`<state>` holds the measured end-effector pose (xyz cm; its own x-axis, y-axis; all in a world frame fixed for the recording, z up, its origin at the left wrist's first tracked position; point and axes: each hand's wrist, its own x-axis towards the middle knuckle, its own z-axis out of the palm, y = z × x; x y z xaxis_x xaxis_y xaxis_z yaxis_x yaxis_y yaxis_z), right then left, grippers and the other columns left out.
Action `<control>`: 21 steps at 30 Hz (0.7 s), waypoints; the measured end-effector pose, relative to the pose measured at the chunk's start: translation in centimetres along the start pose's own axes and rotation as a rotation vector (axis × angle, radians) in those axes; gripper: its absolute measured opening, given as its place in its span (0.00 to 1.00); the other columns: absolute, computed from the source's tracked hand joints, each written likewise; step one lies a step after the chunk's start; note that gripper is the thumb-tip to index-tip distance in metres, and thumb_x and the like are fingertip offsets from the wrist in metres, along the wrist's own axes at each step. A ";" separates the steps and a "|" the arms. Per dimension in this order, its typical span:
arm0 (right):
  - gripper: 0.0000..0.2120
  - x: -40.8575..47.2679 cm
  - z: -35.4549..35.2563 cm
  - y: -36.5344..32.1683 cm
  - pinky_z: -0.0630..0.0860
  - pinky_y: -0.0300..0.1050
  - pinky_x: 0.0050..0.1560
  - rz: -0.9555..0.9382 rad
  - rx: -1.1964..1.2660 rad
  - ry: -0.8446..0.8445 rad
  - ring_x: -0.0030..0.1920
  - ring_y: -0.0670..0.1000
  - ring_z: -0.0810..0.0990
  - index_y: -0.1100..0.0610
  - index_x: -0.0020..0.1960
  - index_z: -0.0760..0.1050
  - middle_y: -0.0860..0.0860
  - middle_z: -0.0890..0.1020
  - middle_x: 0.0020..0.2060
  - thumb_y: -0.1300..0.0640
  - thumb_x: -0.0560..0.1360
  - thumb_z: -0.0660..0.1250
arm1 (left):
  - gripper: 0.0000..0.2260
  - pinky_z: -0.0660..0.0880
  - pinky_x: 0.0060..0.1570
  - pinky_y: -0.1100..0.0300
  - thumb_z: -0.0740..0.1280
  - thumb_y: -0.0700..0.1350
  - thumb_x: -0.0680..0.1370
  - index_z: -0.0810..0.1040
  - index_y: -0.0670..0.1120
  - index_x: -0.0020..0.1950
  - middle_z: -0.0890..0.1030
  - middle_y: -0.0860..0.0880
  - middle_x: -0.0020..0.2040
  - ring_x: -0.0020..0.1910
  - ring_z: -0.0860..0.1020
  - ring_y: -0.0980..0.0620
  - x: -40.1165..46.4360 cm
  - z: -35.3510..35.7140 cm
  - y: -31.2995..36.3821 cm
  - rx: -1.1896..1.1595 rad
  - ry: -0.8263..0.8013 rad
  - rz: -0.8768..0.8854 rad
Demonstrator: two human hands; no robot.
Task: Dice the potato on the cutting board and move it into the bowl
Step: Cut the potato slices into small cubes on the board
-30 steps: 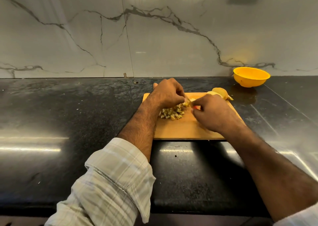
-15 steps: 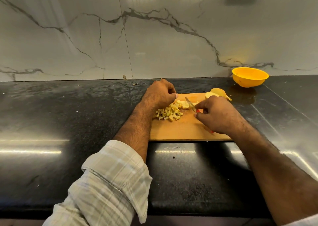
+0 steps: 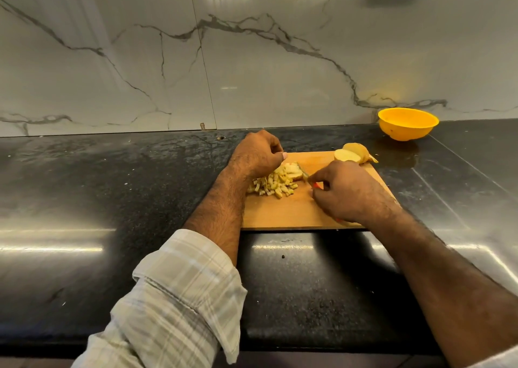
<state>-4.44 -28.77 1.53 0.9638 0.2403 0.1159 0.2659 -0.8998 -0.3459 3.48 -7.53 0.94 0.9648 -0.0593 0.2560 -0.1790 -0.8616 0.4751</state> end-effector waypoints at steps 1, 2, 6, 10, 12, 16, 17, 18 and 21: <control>0.20 -0.1 -0.1 -0.1 0.81 0.48 0.58 -0.023 0.008 -0.006 0.54 0.49 0.79 0.46 0.71 0.79 0.47 0.82 0.59 0.46 0.80 0.69 | 0.08 0.80 0.49 0.56 0.71 0.52 0.81 0.85 0.50 0.54 0.84 0.52 0.49 0.49 0.81 0.55 0.0 0.0 0.0 -0.003 0.001 -0.002; 0.20 -0.2 -0.2 -0.1 0.80 0.46 0.55 -0.046 0.017 -0.010 0.51 0.47 0.78 0.46 0.71 0.79 0.46 0.82 0.54 0.46 0.80 0.70 | 0.08 0.81 0.50 0.55 0.71 0.52 0.81 0.85 0.50 0.54 0.84 0.52 0.49 0.49 0.81 0.54 0.0 0.0 -0.1 -0.005 0.002 -0.002; 0.19 -0.2 -0.8 0.1 0.81 0.46 0.50 -0.049 0.035 0.059 0.49 0.47 0.78 0.48 0.70 0.80 0.46 0.82 0.51 0.47 0.81 0.70 | 0.08 0.80 0.50 0.55 0.71 0.53 0.81 0.86 0.50 0.54 0.84 0.53 0.48 0.49 0.81 0.55 0.0 0.0 -0.1 -0.006 0.001 0.005; 0.19 0.4 -0.7 0.7 0.84 0.51 0.56 0.048 0.006 0.074 0.55 0.51 0.82 0.48 0.69 0.81 0.50 0.84 0.60 0.47 0.80 0.72 | 0.08 0.80 0.50 0.56 0.71 0.53 0.81 0.85 0.50 0.54 0.84 0.52 0.48 0.49 0.81 0.55 0.0 0.0 -0.1 -0.007 -0.006 0.016; 0.17 0.5 -0.4 0.7 0.83 0.47 0.53 0.036 0.027 0.029 0.52 0.49 0.81 0.46 0.68 0.81 0.47 0.84 0.55 0.47 0.79 0.72 | 0.08 0.80 0.49 0.56 0.72 0.53 0.81 0.85 0.50 0.53 0.84 0.52 0.48 0.49 0.81 0.55 -0.1 0.0 0.0 -0.020 -0.002 0.020; 0.15 0.7 -0.5 0.9 0.78 0.42 0.39 0.035 0.203 0.076 0.41 0.47 0.81 0.49 0.63 0.84 0.45 0.82 0.42 0.47 0.78 0.74 | 0.05 0.84 0.49 0.52 0.73 0.51 0.79 0.85 0.50 0.51 0.84 0.53 0.45 0.46 0.82 0.55 -0.2 -0.3 0.1 -0.066 0.050 0.058; 0.15 0.8 -0.6 1.1 0.81 0.43 0.37 0.054 0.241 0.103 0.39 0.49 0.83 0.49 0.62 0.85 0.46 0.83 0.41 0.46 0.78 0.75 | 0.05 0.84 0.48 0.52 0.73 0.50 0.79 0.85 0.50 0.49 0.84 0.54 0.44 0.45 0.82 0.55 -0.3 -0.3 0.1 -0.081 0.071 0.077; 0.15 0.9 -0.6 1.2 0.84 0.45 0.36 0.068 0.275 0.122 0.37 0.49 0.84 0.49 0.62 0.85 0.46 0.84 0.40 0.46 0.77 0.76 | 0.05 0.85 0.46 0.52 0.74 0.51 0.78 0.85 0.50 0.48 0.84 0.54 0.43 0.44 0.82 0.55 -0.4 -0.4 0.2 -0.103 0.092 0.097; 0.16 0.9 -0.5 1.5 0.86 0.49 0.37 0.070 0.321 0.159 0.34 0.49 0.85 0.50 0.61 0.85 0.47 0.85 0.39 0.45 0.76 0.76 | 0.12 0.81 0.37 0.56 0.74 0.57 0.77 0.84 0.49 0.43 0.83 0.52 0.37 0.38 0.81 0.54 -0.5 -0.2 0.6 -0.164 0.125 0.146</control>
<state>-3.23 -30.04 1.55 0.9712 0.1003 0.2163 0.2173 -0.7458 -0.6297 2.89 -7.98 1.26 0.8970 -0.1052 0.4293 -0.3532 -0.7544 0.5533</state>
